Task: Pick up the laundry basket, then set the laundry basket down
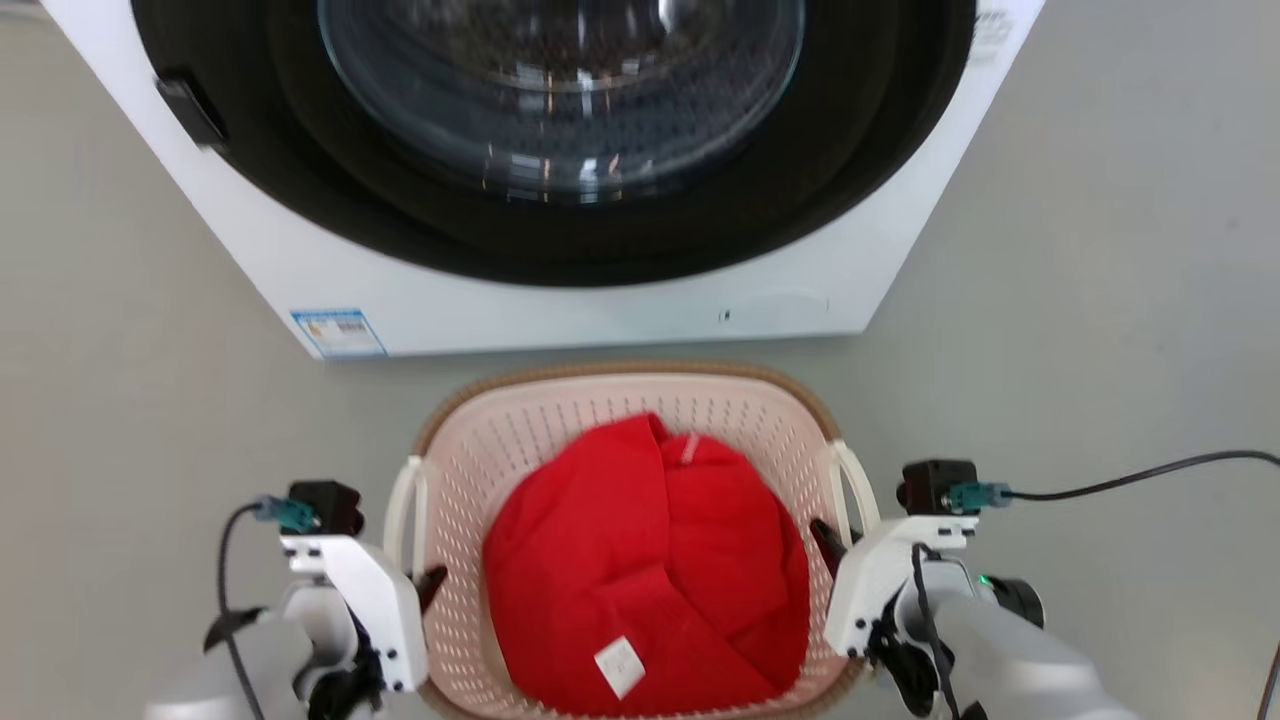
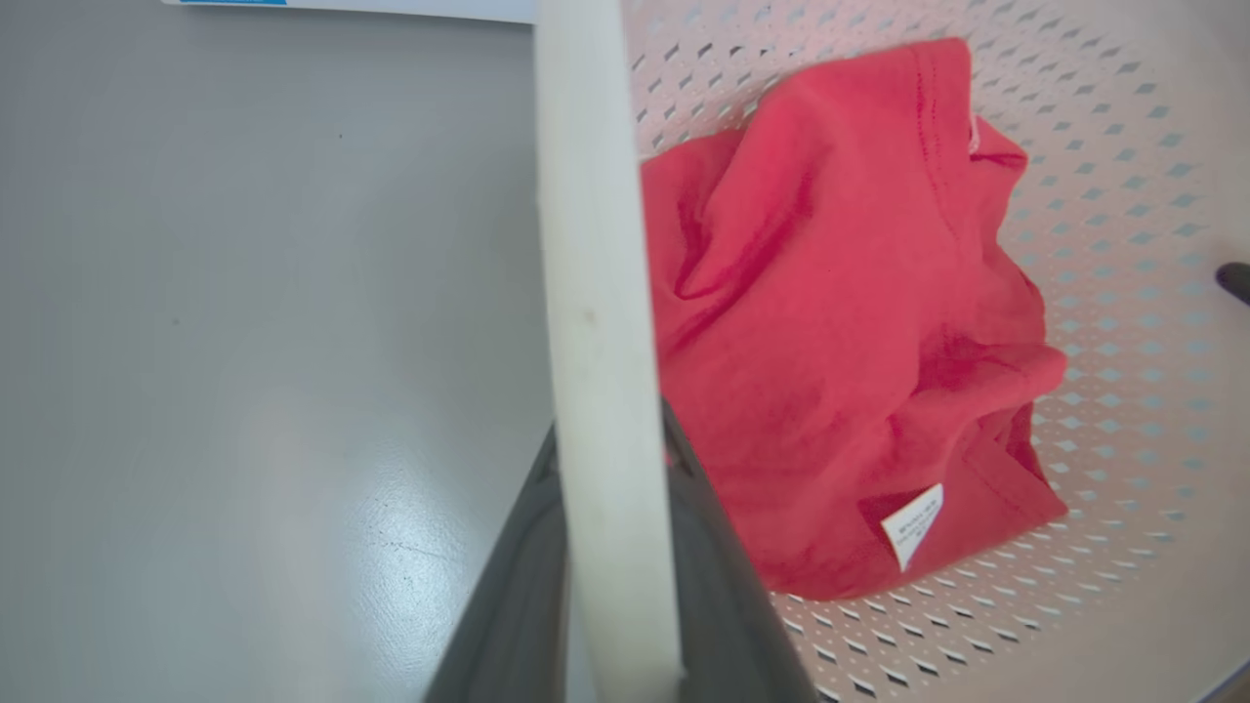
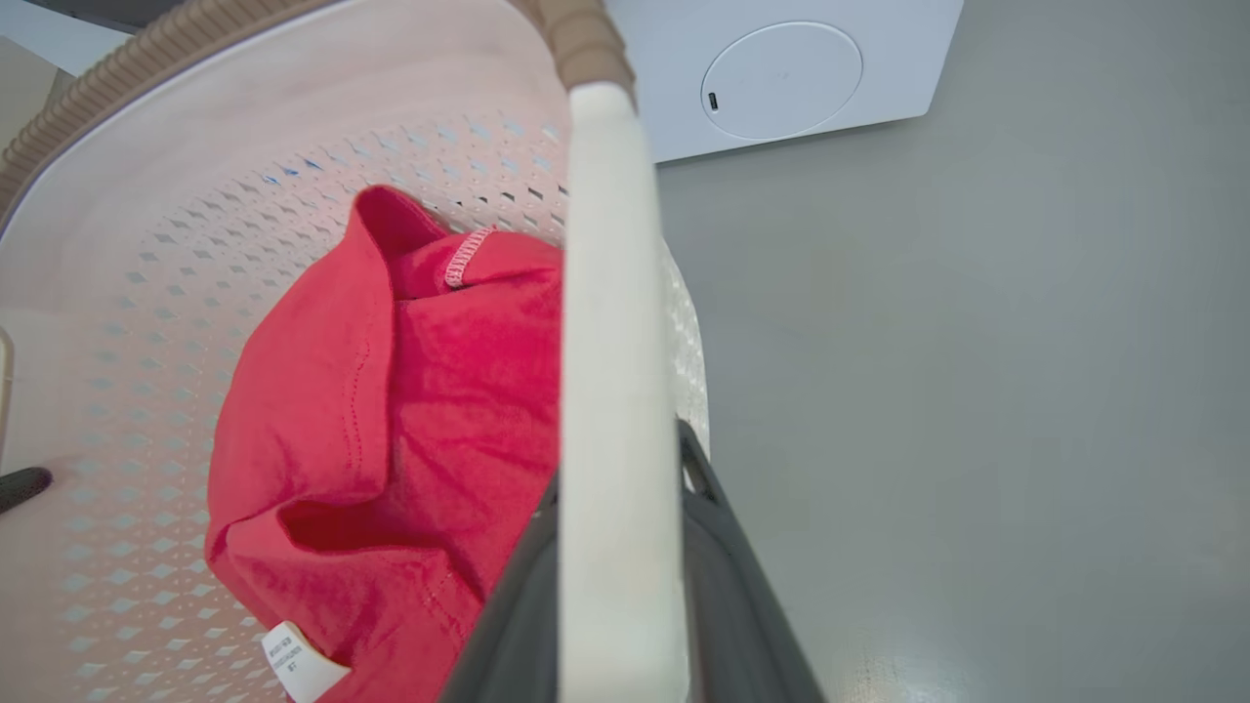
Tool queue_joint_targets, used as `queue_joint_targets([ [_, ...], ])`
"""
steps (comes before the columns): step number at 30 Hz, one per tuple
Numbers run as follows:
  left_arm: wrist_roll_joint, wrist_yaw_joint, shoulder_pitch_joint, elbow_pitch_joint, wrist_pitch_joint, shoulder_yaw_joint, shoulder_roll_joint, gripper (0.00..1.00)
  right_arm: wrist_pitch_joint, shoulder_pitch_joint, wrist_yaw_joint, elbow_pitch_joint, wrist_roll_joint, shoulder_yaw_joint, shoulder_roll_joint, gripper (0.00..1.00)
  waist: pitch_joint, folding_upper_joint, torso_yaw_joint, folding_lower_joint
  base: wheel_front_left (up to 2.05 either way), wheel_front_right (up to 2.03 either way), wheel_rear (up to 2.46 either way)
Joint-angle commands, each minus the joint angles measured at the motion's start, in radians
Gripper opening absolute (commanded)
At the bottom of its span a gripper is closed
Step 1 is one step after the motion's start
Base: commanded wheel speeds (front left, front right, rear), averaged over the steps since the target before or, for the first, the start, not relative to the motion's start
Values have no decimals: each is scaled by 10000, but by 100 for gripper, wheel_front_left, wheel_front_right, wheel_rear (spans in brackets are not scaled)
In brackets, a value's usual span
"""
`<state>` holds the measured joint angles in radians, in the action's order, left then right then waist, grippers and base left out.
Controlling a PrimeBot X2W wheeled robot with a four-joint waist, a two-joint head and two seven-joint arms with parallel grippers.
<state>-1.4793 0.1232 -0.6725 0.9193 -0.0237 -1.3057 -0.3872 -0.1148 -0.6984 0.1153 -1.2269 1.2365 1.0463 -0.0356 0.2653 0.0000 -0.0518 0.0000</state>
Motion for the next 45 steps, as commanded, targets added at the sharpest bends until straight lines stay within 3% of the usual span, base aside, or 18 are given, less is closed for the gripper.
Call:
queue_joint_targets([
  [1, -45, 75, -46, 210, -12, 256, -360, 0, 88, 315, 154, -44, 128, 202, -146, 0, -550, 0, -30, 0, 0, 0, 0],
  [20, -223, 75, 811, 1994, 1006, 263, 1394, 0, 1103, 1253, 154, -307, 1305, 1150, -146, 0, -2354, 0, 237, 0, 0, 0, 0],
  [45, -246, 75, 770, 2124, 1227, 297, 1544, 0, 1216, 1053, 154, -423, 1865, 1893, -146, 0, -2334, 0, 157, 0, 0, 0, 0],
])
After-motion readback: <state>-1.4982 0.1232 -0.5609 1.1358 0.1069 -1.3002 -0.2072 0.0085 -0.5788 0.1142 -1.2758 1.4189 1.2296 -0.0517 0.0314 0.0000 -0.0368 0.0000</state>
